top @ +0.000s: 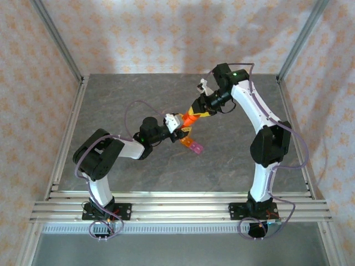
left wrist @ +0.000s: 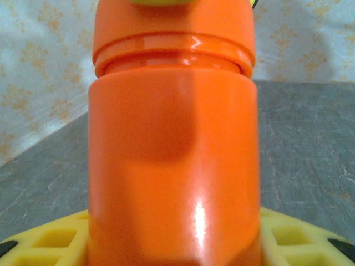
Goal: Sort the pills into containers
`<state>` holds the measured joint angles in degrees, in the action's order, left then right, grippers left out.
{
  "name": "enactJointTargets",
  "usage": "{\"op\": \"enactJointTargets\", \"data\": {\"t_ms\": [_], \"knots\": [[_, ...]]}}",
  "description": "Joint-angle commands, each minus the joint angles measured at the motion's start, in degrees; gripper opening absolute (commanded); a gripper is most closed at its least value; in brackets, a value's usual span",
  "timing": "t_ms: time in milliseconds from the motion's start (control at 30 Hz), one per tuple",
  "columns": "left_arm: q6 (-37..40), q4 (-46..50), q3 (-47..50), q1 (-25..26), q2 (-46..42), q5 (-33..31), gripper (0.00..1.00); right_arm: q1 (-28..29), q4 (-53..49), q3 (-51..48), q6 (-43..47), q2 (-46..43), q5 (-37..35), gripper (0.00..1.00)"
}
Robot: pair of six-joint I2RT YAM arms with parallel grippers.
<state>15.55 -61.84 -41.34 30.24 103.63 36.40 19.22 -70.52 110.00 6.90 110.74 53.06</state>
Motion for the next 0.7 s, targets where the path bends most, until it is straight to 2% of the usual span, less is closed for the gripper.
{"op": "enactJointTargets", "data": {"t_ms": [0, 133, 300, 667], "knots": [[0.30, -10.27, -2.61, 0.80, -2.30, -0.34, 0.00, 2.14, 2.16, -2.67, -4.70, -0.84, 3.74, 0.33], [0.26, -10.25, -2.85, 0.73, -2.19, -0.28, 0.00, 2.17, 1.76, -2.72, -5.45, -0.46, 2.90, 0.33], [0.14, -10.17, -2.75, 0.72, -2.01, -0.21, 0.00, 2.20, 1.13, -1.70, -5.54, 0.26, 2.01, 0.38], [0.80, -10.47, -1.51, 0.79, -1.07, -1.98, 0.00, 2.18, 2.17, 3.42, -9.66, 0.70, -1.33, 0.60]]}}
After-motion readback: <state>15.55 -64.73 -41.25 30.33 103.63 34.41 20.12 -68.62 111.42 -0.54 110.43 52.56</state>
